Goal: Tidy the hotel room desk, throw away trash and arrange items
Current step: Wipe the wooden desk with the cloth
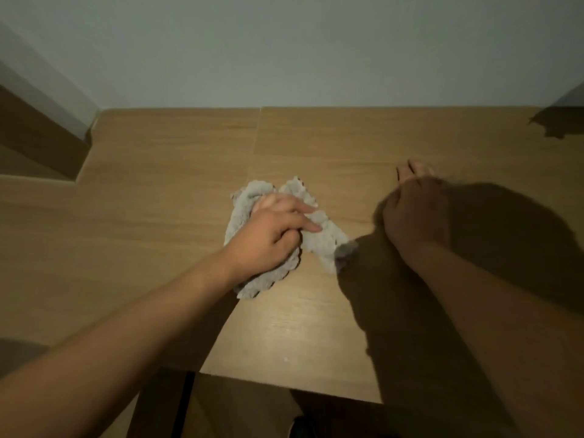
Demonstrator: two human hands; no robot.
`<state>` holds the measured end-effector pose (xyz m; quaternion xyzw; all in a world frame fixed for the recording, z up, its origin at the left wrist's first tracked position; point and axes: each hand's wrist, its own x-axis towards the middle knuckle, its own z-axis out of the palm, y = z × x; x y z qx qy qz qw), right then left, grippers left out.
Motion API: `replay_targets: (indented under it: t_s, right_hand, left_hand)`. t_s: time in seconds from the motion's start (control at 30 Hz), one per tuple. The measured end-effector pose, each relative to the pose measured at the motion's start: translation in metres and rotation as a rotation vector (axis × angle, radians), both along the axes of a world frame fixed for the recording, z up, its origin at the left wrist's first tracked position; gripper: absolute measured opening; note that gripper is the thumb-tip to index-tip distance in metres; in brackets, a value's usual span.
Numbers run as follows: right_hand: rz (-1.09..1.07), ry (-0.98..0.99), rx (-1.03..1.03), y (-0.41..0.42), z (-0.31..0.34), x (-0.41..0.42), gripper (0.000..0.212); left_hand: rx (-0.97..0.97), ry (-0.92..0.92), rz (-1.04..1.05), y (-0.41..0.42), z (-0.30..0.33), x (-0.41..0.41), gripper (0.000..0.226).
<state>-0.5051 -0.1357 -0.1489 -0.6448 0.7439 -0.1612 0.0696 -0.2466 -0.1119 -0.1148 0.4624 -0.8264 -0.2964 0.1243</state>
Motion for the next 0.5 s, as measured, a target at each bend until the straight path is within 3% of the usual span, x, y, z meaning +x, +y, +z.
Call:
replay_targets:
  t_s: [0.13, 0.2, 0.27, 0.37, 0.43, 0.5]
  right_hand:
    - [0.031, -0.075, 0.015, 0.003, 0.009, 0.002, 0.045]
    - [0.078, -0.118, 0.009, 0.01, 0.015, 0.003, 0.045]
    - [0.155, -0.155, -0.041, 0.027, 0.022, 0.005, 0.043]
    - [0.218, -0.139, -0.018, 0.063, 0.028, 0.006, 0.04]
    - [0.248, -0.1, 0.035, 0.085, 0.031, 0.005, 0.041]
    - [0.275, -0.062, 0.094, 0.099, 0.03, 0.004, 0.042]
  left_hand:
    - [0.044, 0.027, -0.097, 0.065, 0.014, 0.017, 0.038]
    - [0.043, 0.027, 0.069, 0.062, 0.028, 0.029, 0.037]
    - [-0.021, -0.004, 0.36, 0.048, 0.03, 0.053, 0.038]
    - [-0.015, -0.312, 0.682, 0.037, 0.015, 0.084, 0.046]
    - [-0.046, -0.456, 0.753, 0.05, 0.003, 0.084, 0.05]
    - [-0.128, -0.458, 0.771, 0.073, -0.002, 0.067, 0.05]
